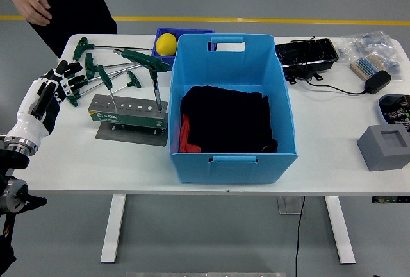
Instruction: Lift tool from toolbox,place it in box,lift tool from toolbox,place it in box
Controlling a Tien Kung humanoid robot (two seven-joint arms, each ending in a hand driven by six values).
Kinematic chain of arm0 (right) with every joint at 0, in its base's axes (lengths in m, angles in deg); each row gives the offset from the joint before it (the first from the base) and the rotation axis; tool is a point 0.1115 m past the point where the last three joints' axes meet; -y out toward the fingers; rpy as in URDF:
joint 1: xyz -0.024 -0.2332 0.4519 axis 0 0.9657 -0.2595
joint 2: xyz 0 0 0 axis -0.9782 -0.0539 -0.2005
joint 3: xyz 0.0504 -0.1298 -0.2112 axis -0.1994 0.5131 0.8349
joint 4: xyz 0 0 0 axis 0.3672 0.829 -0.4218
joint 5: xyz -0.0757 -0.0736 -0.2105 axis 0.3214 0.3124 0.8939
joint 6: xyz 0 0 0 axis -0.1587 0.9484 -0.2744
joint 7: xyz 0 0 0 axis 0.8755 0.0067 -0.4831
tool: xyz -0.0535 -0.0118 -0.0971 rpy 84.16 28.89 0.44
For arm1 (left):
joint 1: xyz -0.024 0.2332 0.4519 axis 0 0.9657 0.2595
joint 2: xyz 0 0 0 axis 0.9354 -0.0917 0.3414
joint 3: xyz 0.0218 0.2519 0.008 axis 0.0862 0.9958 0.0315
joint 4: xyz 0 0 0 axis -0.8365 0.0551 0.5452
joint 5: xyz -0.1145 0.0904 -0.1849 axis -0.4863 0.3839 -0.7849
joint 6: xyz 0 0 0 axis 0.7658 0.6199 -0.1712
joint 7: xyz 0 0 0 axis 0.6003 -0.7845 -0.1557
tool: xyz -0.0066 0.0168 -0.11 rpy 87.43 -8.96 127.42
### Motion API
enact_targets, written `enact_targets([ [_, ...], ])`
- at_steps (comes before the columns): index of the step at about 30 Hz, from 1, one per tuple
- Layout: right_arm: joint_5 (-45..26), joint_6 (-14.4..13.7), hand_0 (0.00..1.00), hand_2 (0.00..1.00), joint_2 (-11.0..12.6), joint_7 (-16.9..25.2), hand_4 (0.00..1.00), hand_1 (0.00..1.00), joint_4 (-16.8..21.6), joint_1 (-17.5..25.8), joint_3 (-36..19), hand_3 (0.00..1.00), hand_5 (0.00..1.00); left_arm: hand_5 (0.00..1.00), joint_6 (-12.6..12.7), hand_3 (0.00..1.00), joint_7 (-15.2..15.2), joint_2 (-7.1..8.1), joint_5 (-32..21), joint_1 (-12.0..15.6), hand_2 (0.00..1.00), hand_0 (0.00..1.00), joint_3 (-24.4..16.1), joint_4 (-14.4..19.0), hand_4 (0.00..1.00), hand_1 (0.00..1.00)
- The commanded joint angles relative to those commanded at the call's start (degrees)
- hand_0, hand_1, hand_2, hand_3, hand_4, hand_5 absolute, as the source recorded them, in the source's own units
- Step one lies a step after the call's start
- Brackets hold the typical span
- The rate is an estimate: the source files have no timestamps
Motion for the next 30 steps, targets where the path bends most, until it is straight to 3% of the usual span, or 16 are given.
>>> enact_targets([
  [30,-1.36,0.28,0.618,0.675,0.18,0.36,0.776,0.602,-0.10,-0.36,0.80,0.543,0.647,0.804,1.01,0.754,2.08,0.97,4.68,-1.49,0.854,0.797,0.29,0.63,0.946,0.816],
])
